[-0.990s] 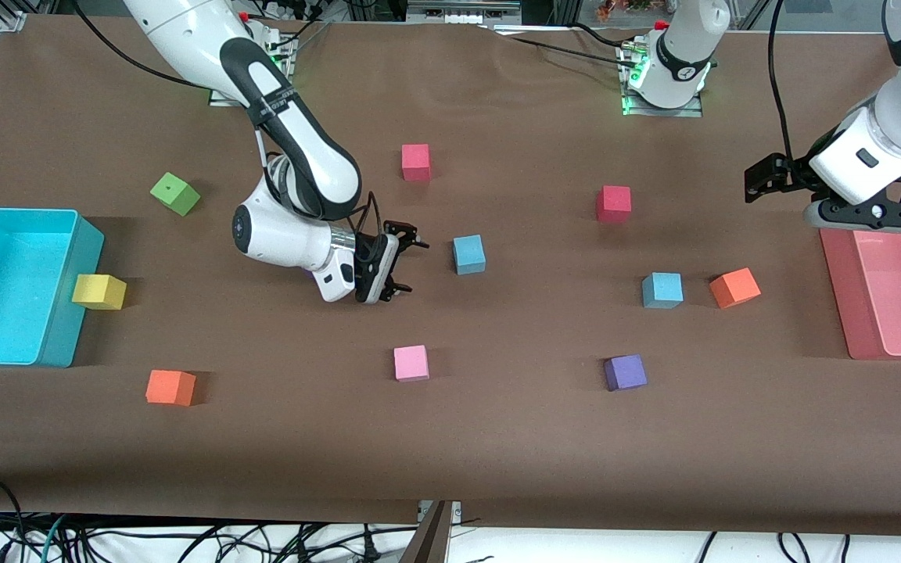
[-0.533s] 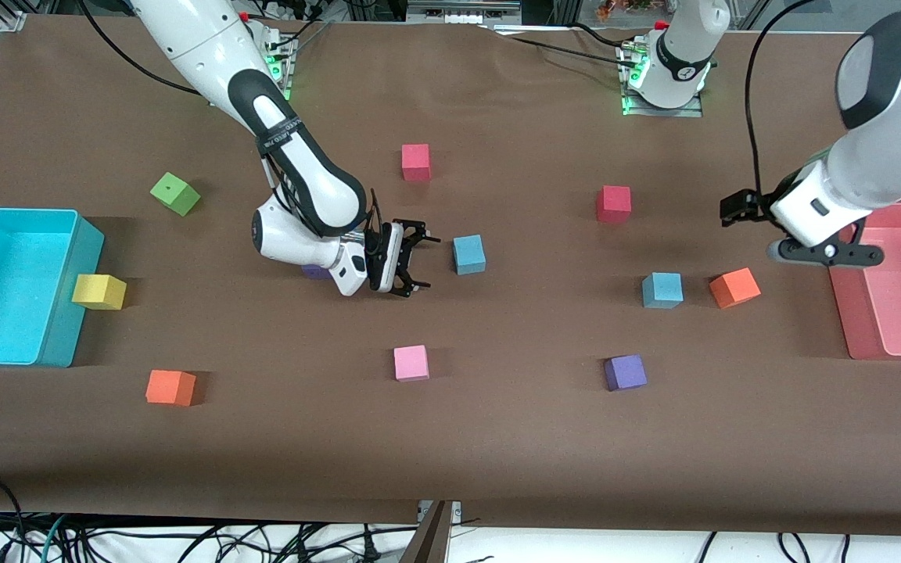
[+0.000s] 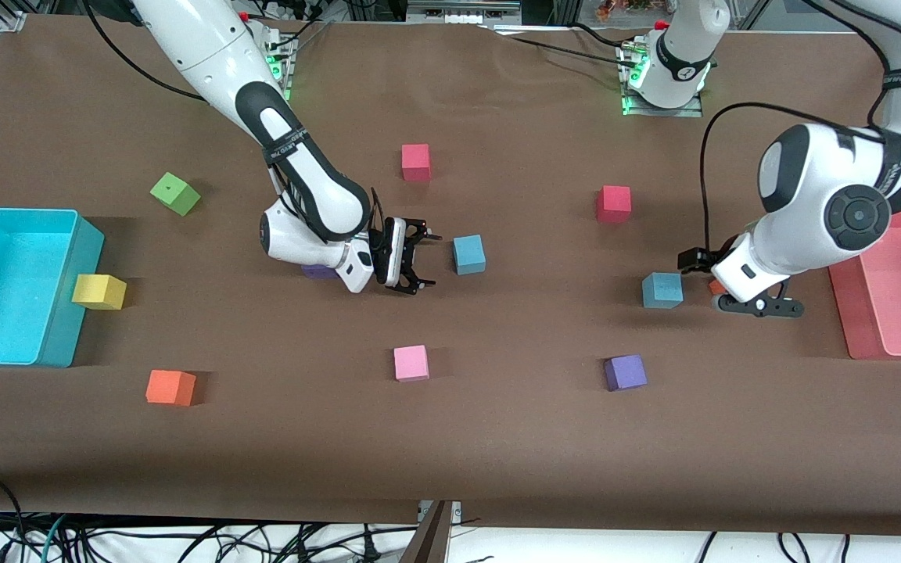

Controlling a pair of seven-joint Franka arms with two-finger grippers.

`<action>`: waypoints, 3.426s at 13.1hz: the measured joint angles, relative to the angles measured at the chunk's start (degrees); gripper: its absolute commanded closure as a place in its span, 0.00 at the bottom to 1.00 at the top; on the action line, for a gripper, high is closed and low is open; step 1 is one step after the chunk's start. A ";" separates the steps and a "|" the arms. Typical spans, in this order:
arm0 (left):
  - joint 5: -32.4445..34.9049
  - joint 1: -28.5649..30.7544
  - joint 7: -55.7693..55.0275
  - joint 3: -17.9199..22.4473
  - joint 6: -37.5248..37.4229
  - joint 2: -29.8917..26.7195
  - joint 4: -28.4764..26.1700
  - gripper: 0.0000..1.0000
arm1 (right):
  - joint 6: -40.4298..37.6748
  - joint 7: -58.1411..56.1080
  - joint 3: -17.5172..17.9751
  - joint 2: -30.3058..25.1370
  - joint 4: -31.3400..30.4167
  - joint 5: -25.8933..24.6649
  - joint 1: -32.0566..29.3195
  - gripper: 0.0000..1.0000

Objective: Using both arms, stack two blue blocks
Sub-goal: 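Grasp the second light-blue cube with the left gripper and lift it, then carry the held cube over the first cube and lower it on top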

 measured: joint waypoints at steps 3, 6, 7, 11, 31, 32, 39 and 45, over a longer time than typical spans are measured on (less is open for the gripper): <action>0.00 -0.03 -0.03 -0.05 13.13 2.94 -6.25 0.00 | 0.00 -0.89 0.44 1.05 0.53 0.22 0.00 0.00; 0.00 -0.04 -0.11 -0.09 19.26 4.18 -10.78 0.00 | -0.30 -1.31 0.48 1.23 0.83 0.27 -0.16 0.00; -0.04 -0.05 -0.16 -0.12 19.60 4.17 -11.59 0.00 | -0.40 -1.70 0.48 1.23 0.84 0.31 -0.19 0.00; -3.42 -1.07 -0.49 -0.26 22.42 5.20 -14.08 0.00 | -0.51 -2.21 0.60 1.31 0.84 0.33 -0.19 0.00; -3.68 -4.16 -6.51 -4.00 15.43 -1.66 -11.13 1.00 | -1.84 -2.68 0.61 1.36 0.94 0.40 -0.56 0.00; -4.14 -5.10 -9.76 -5.85 13.04 -2.69 -9.77 1.00 | -1.90 -2.69 0.61 1.36 0.94 0.40 -0.62 0.00; -6.89 -16.37 -38.58 -15.11 7.36 -0.26 -1.22 1.00 | -2.04 -2.72 0.61 1.36 0.97 0.44 -0.74 0.00; -6.89 -26.04 -46.38 -13.41 9.36 10.35 5.97 1.00 | -2.48 -2.93 0.61 1.36 0.98 0.47 -0.84 0.00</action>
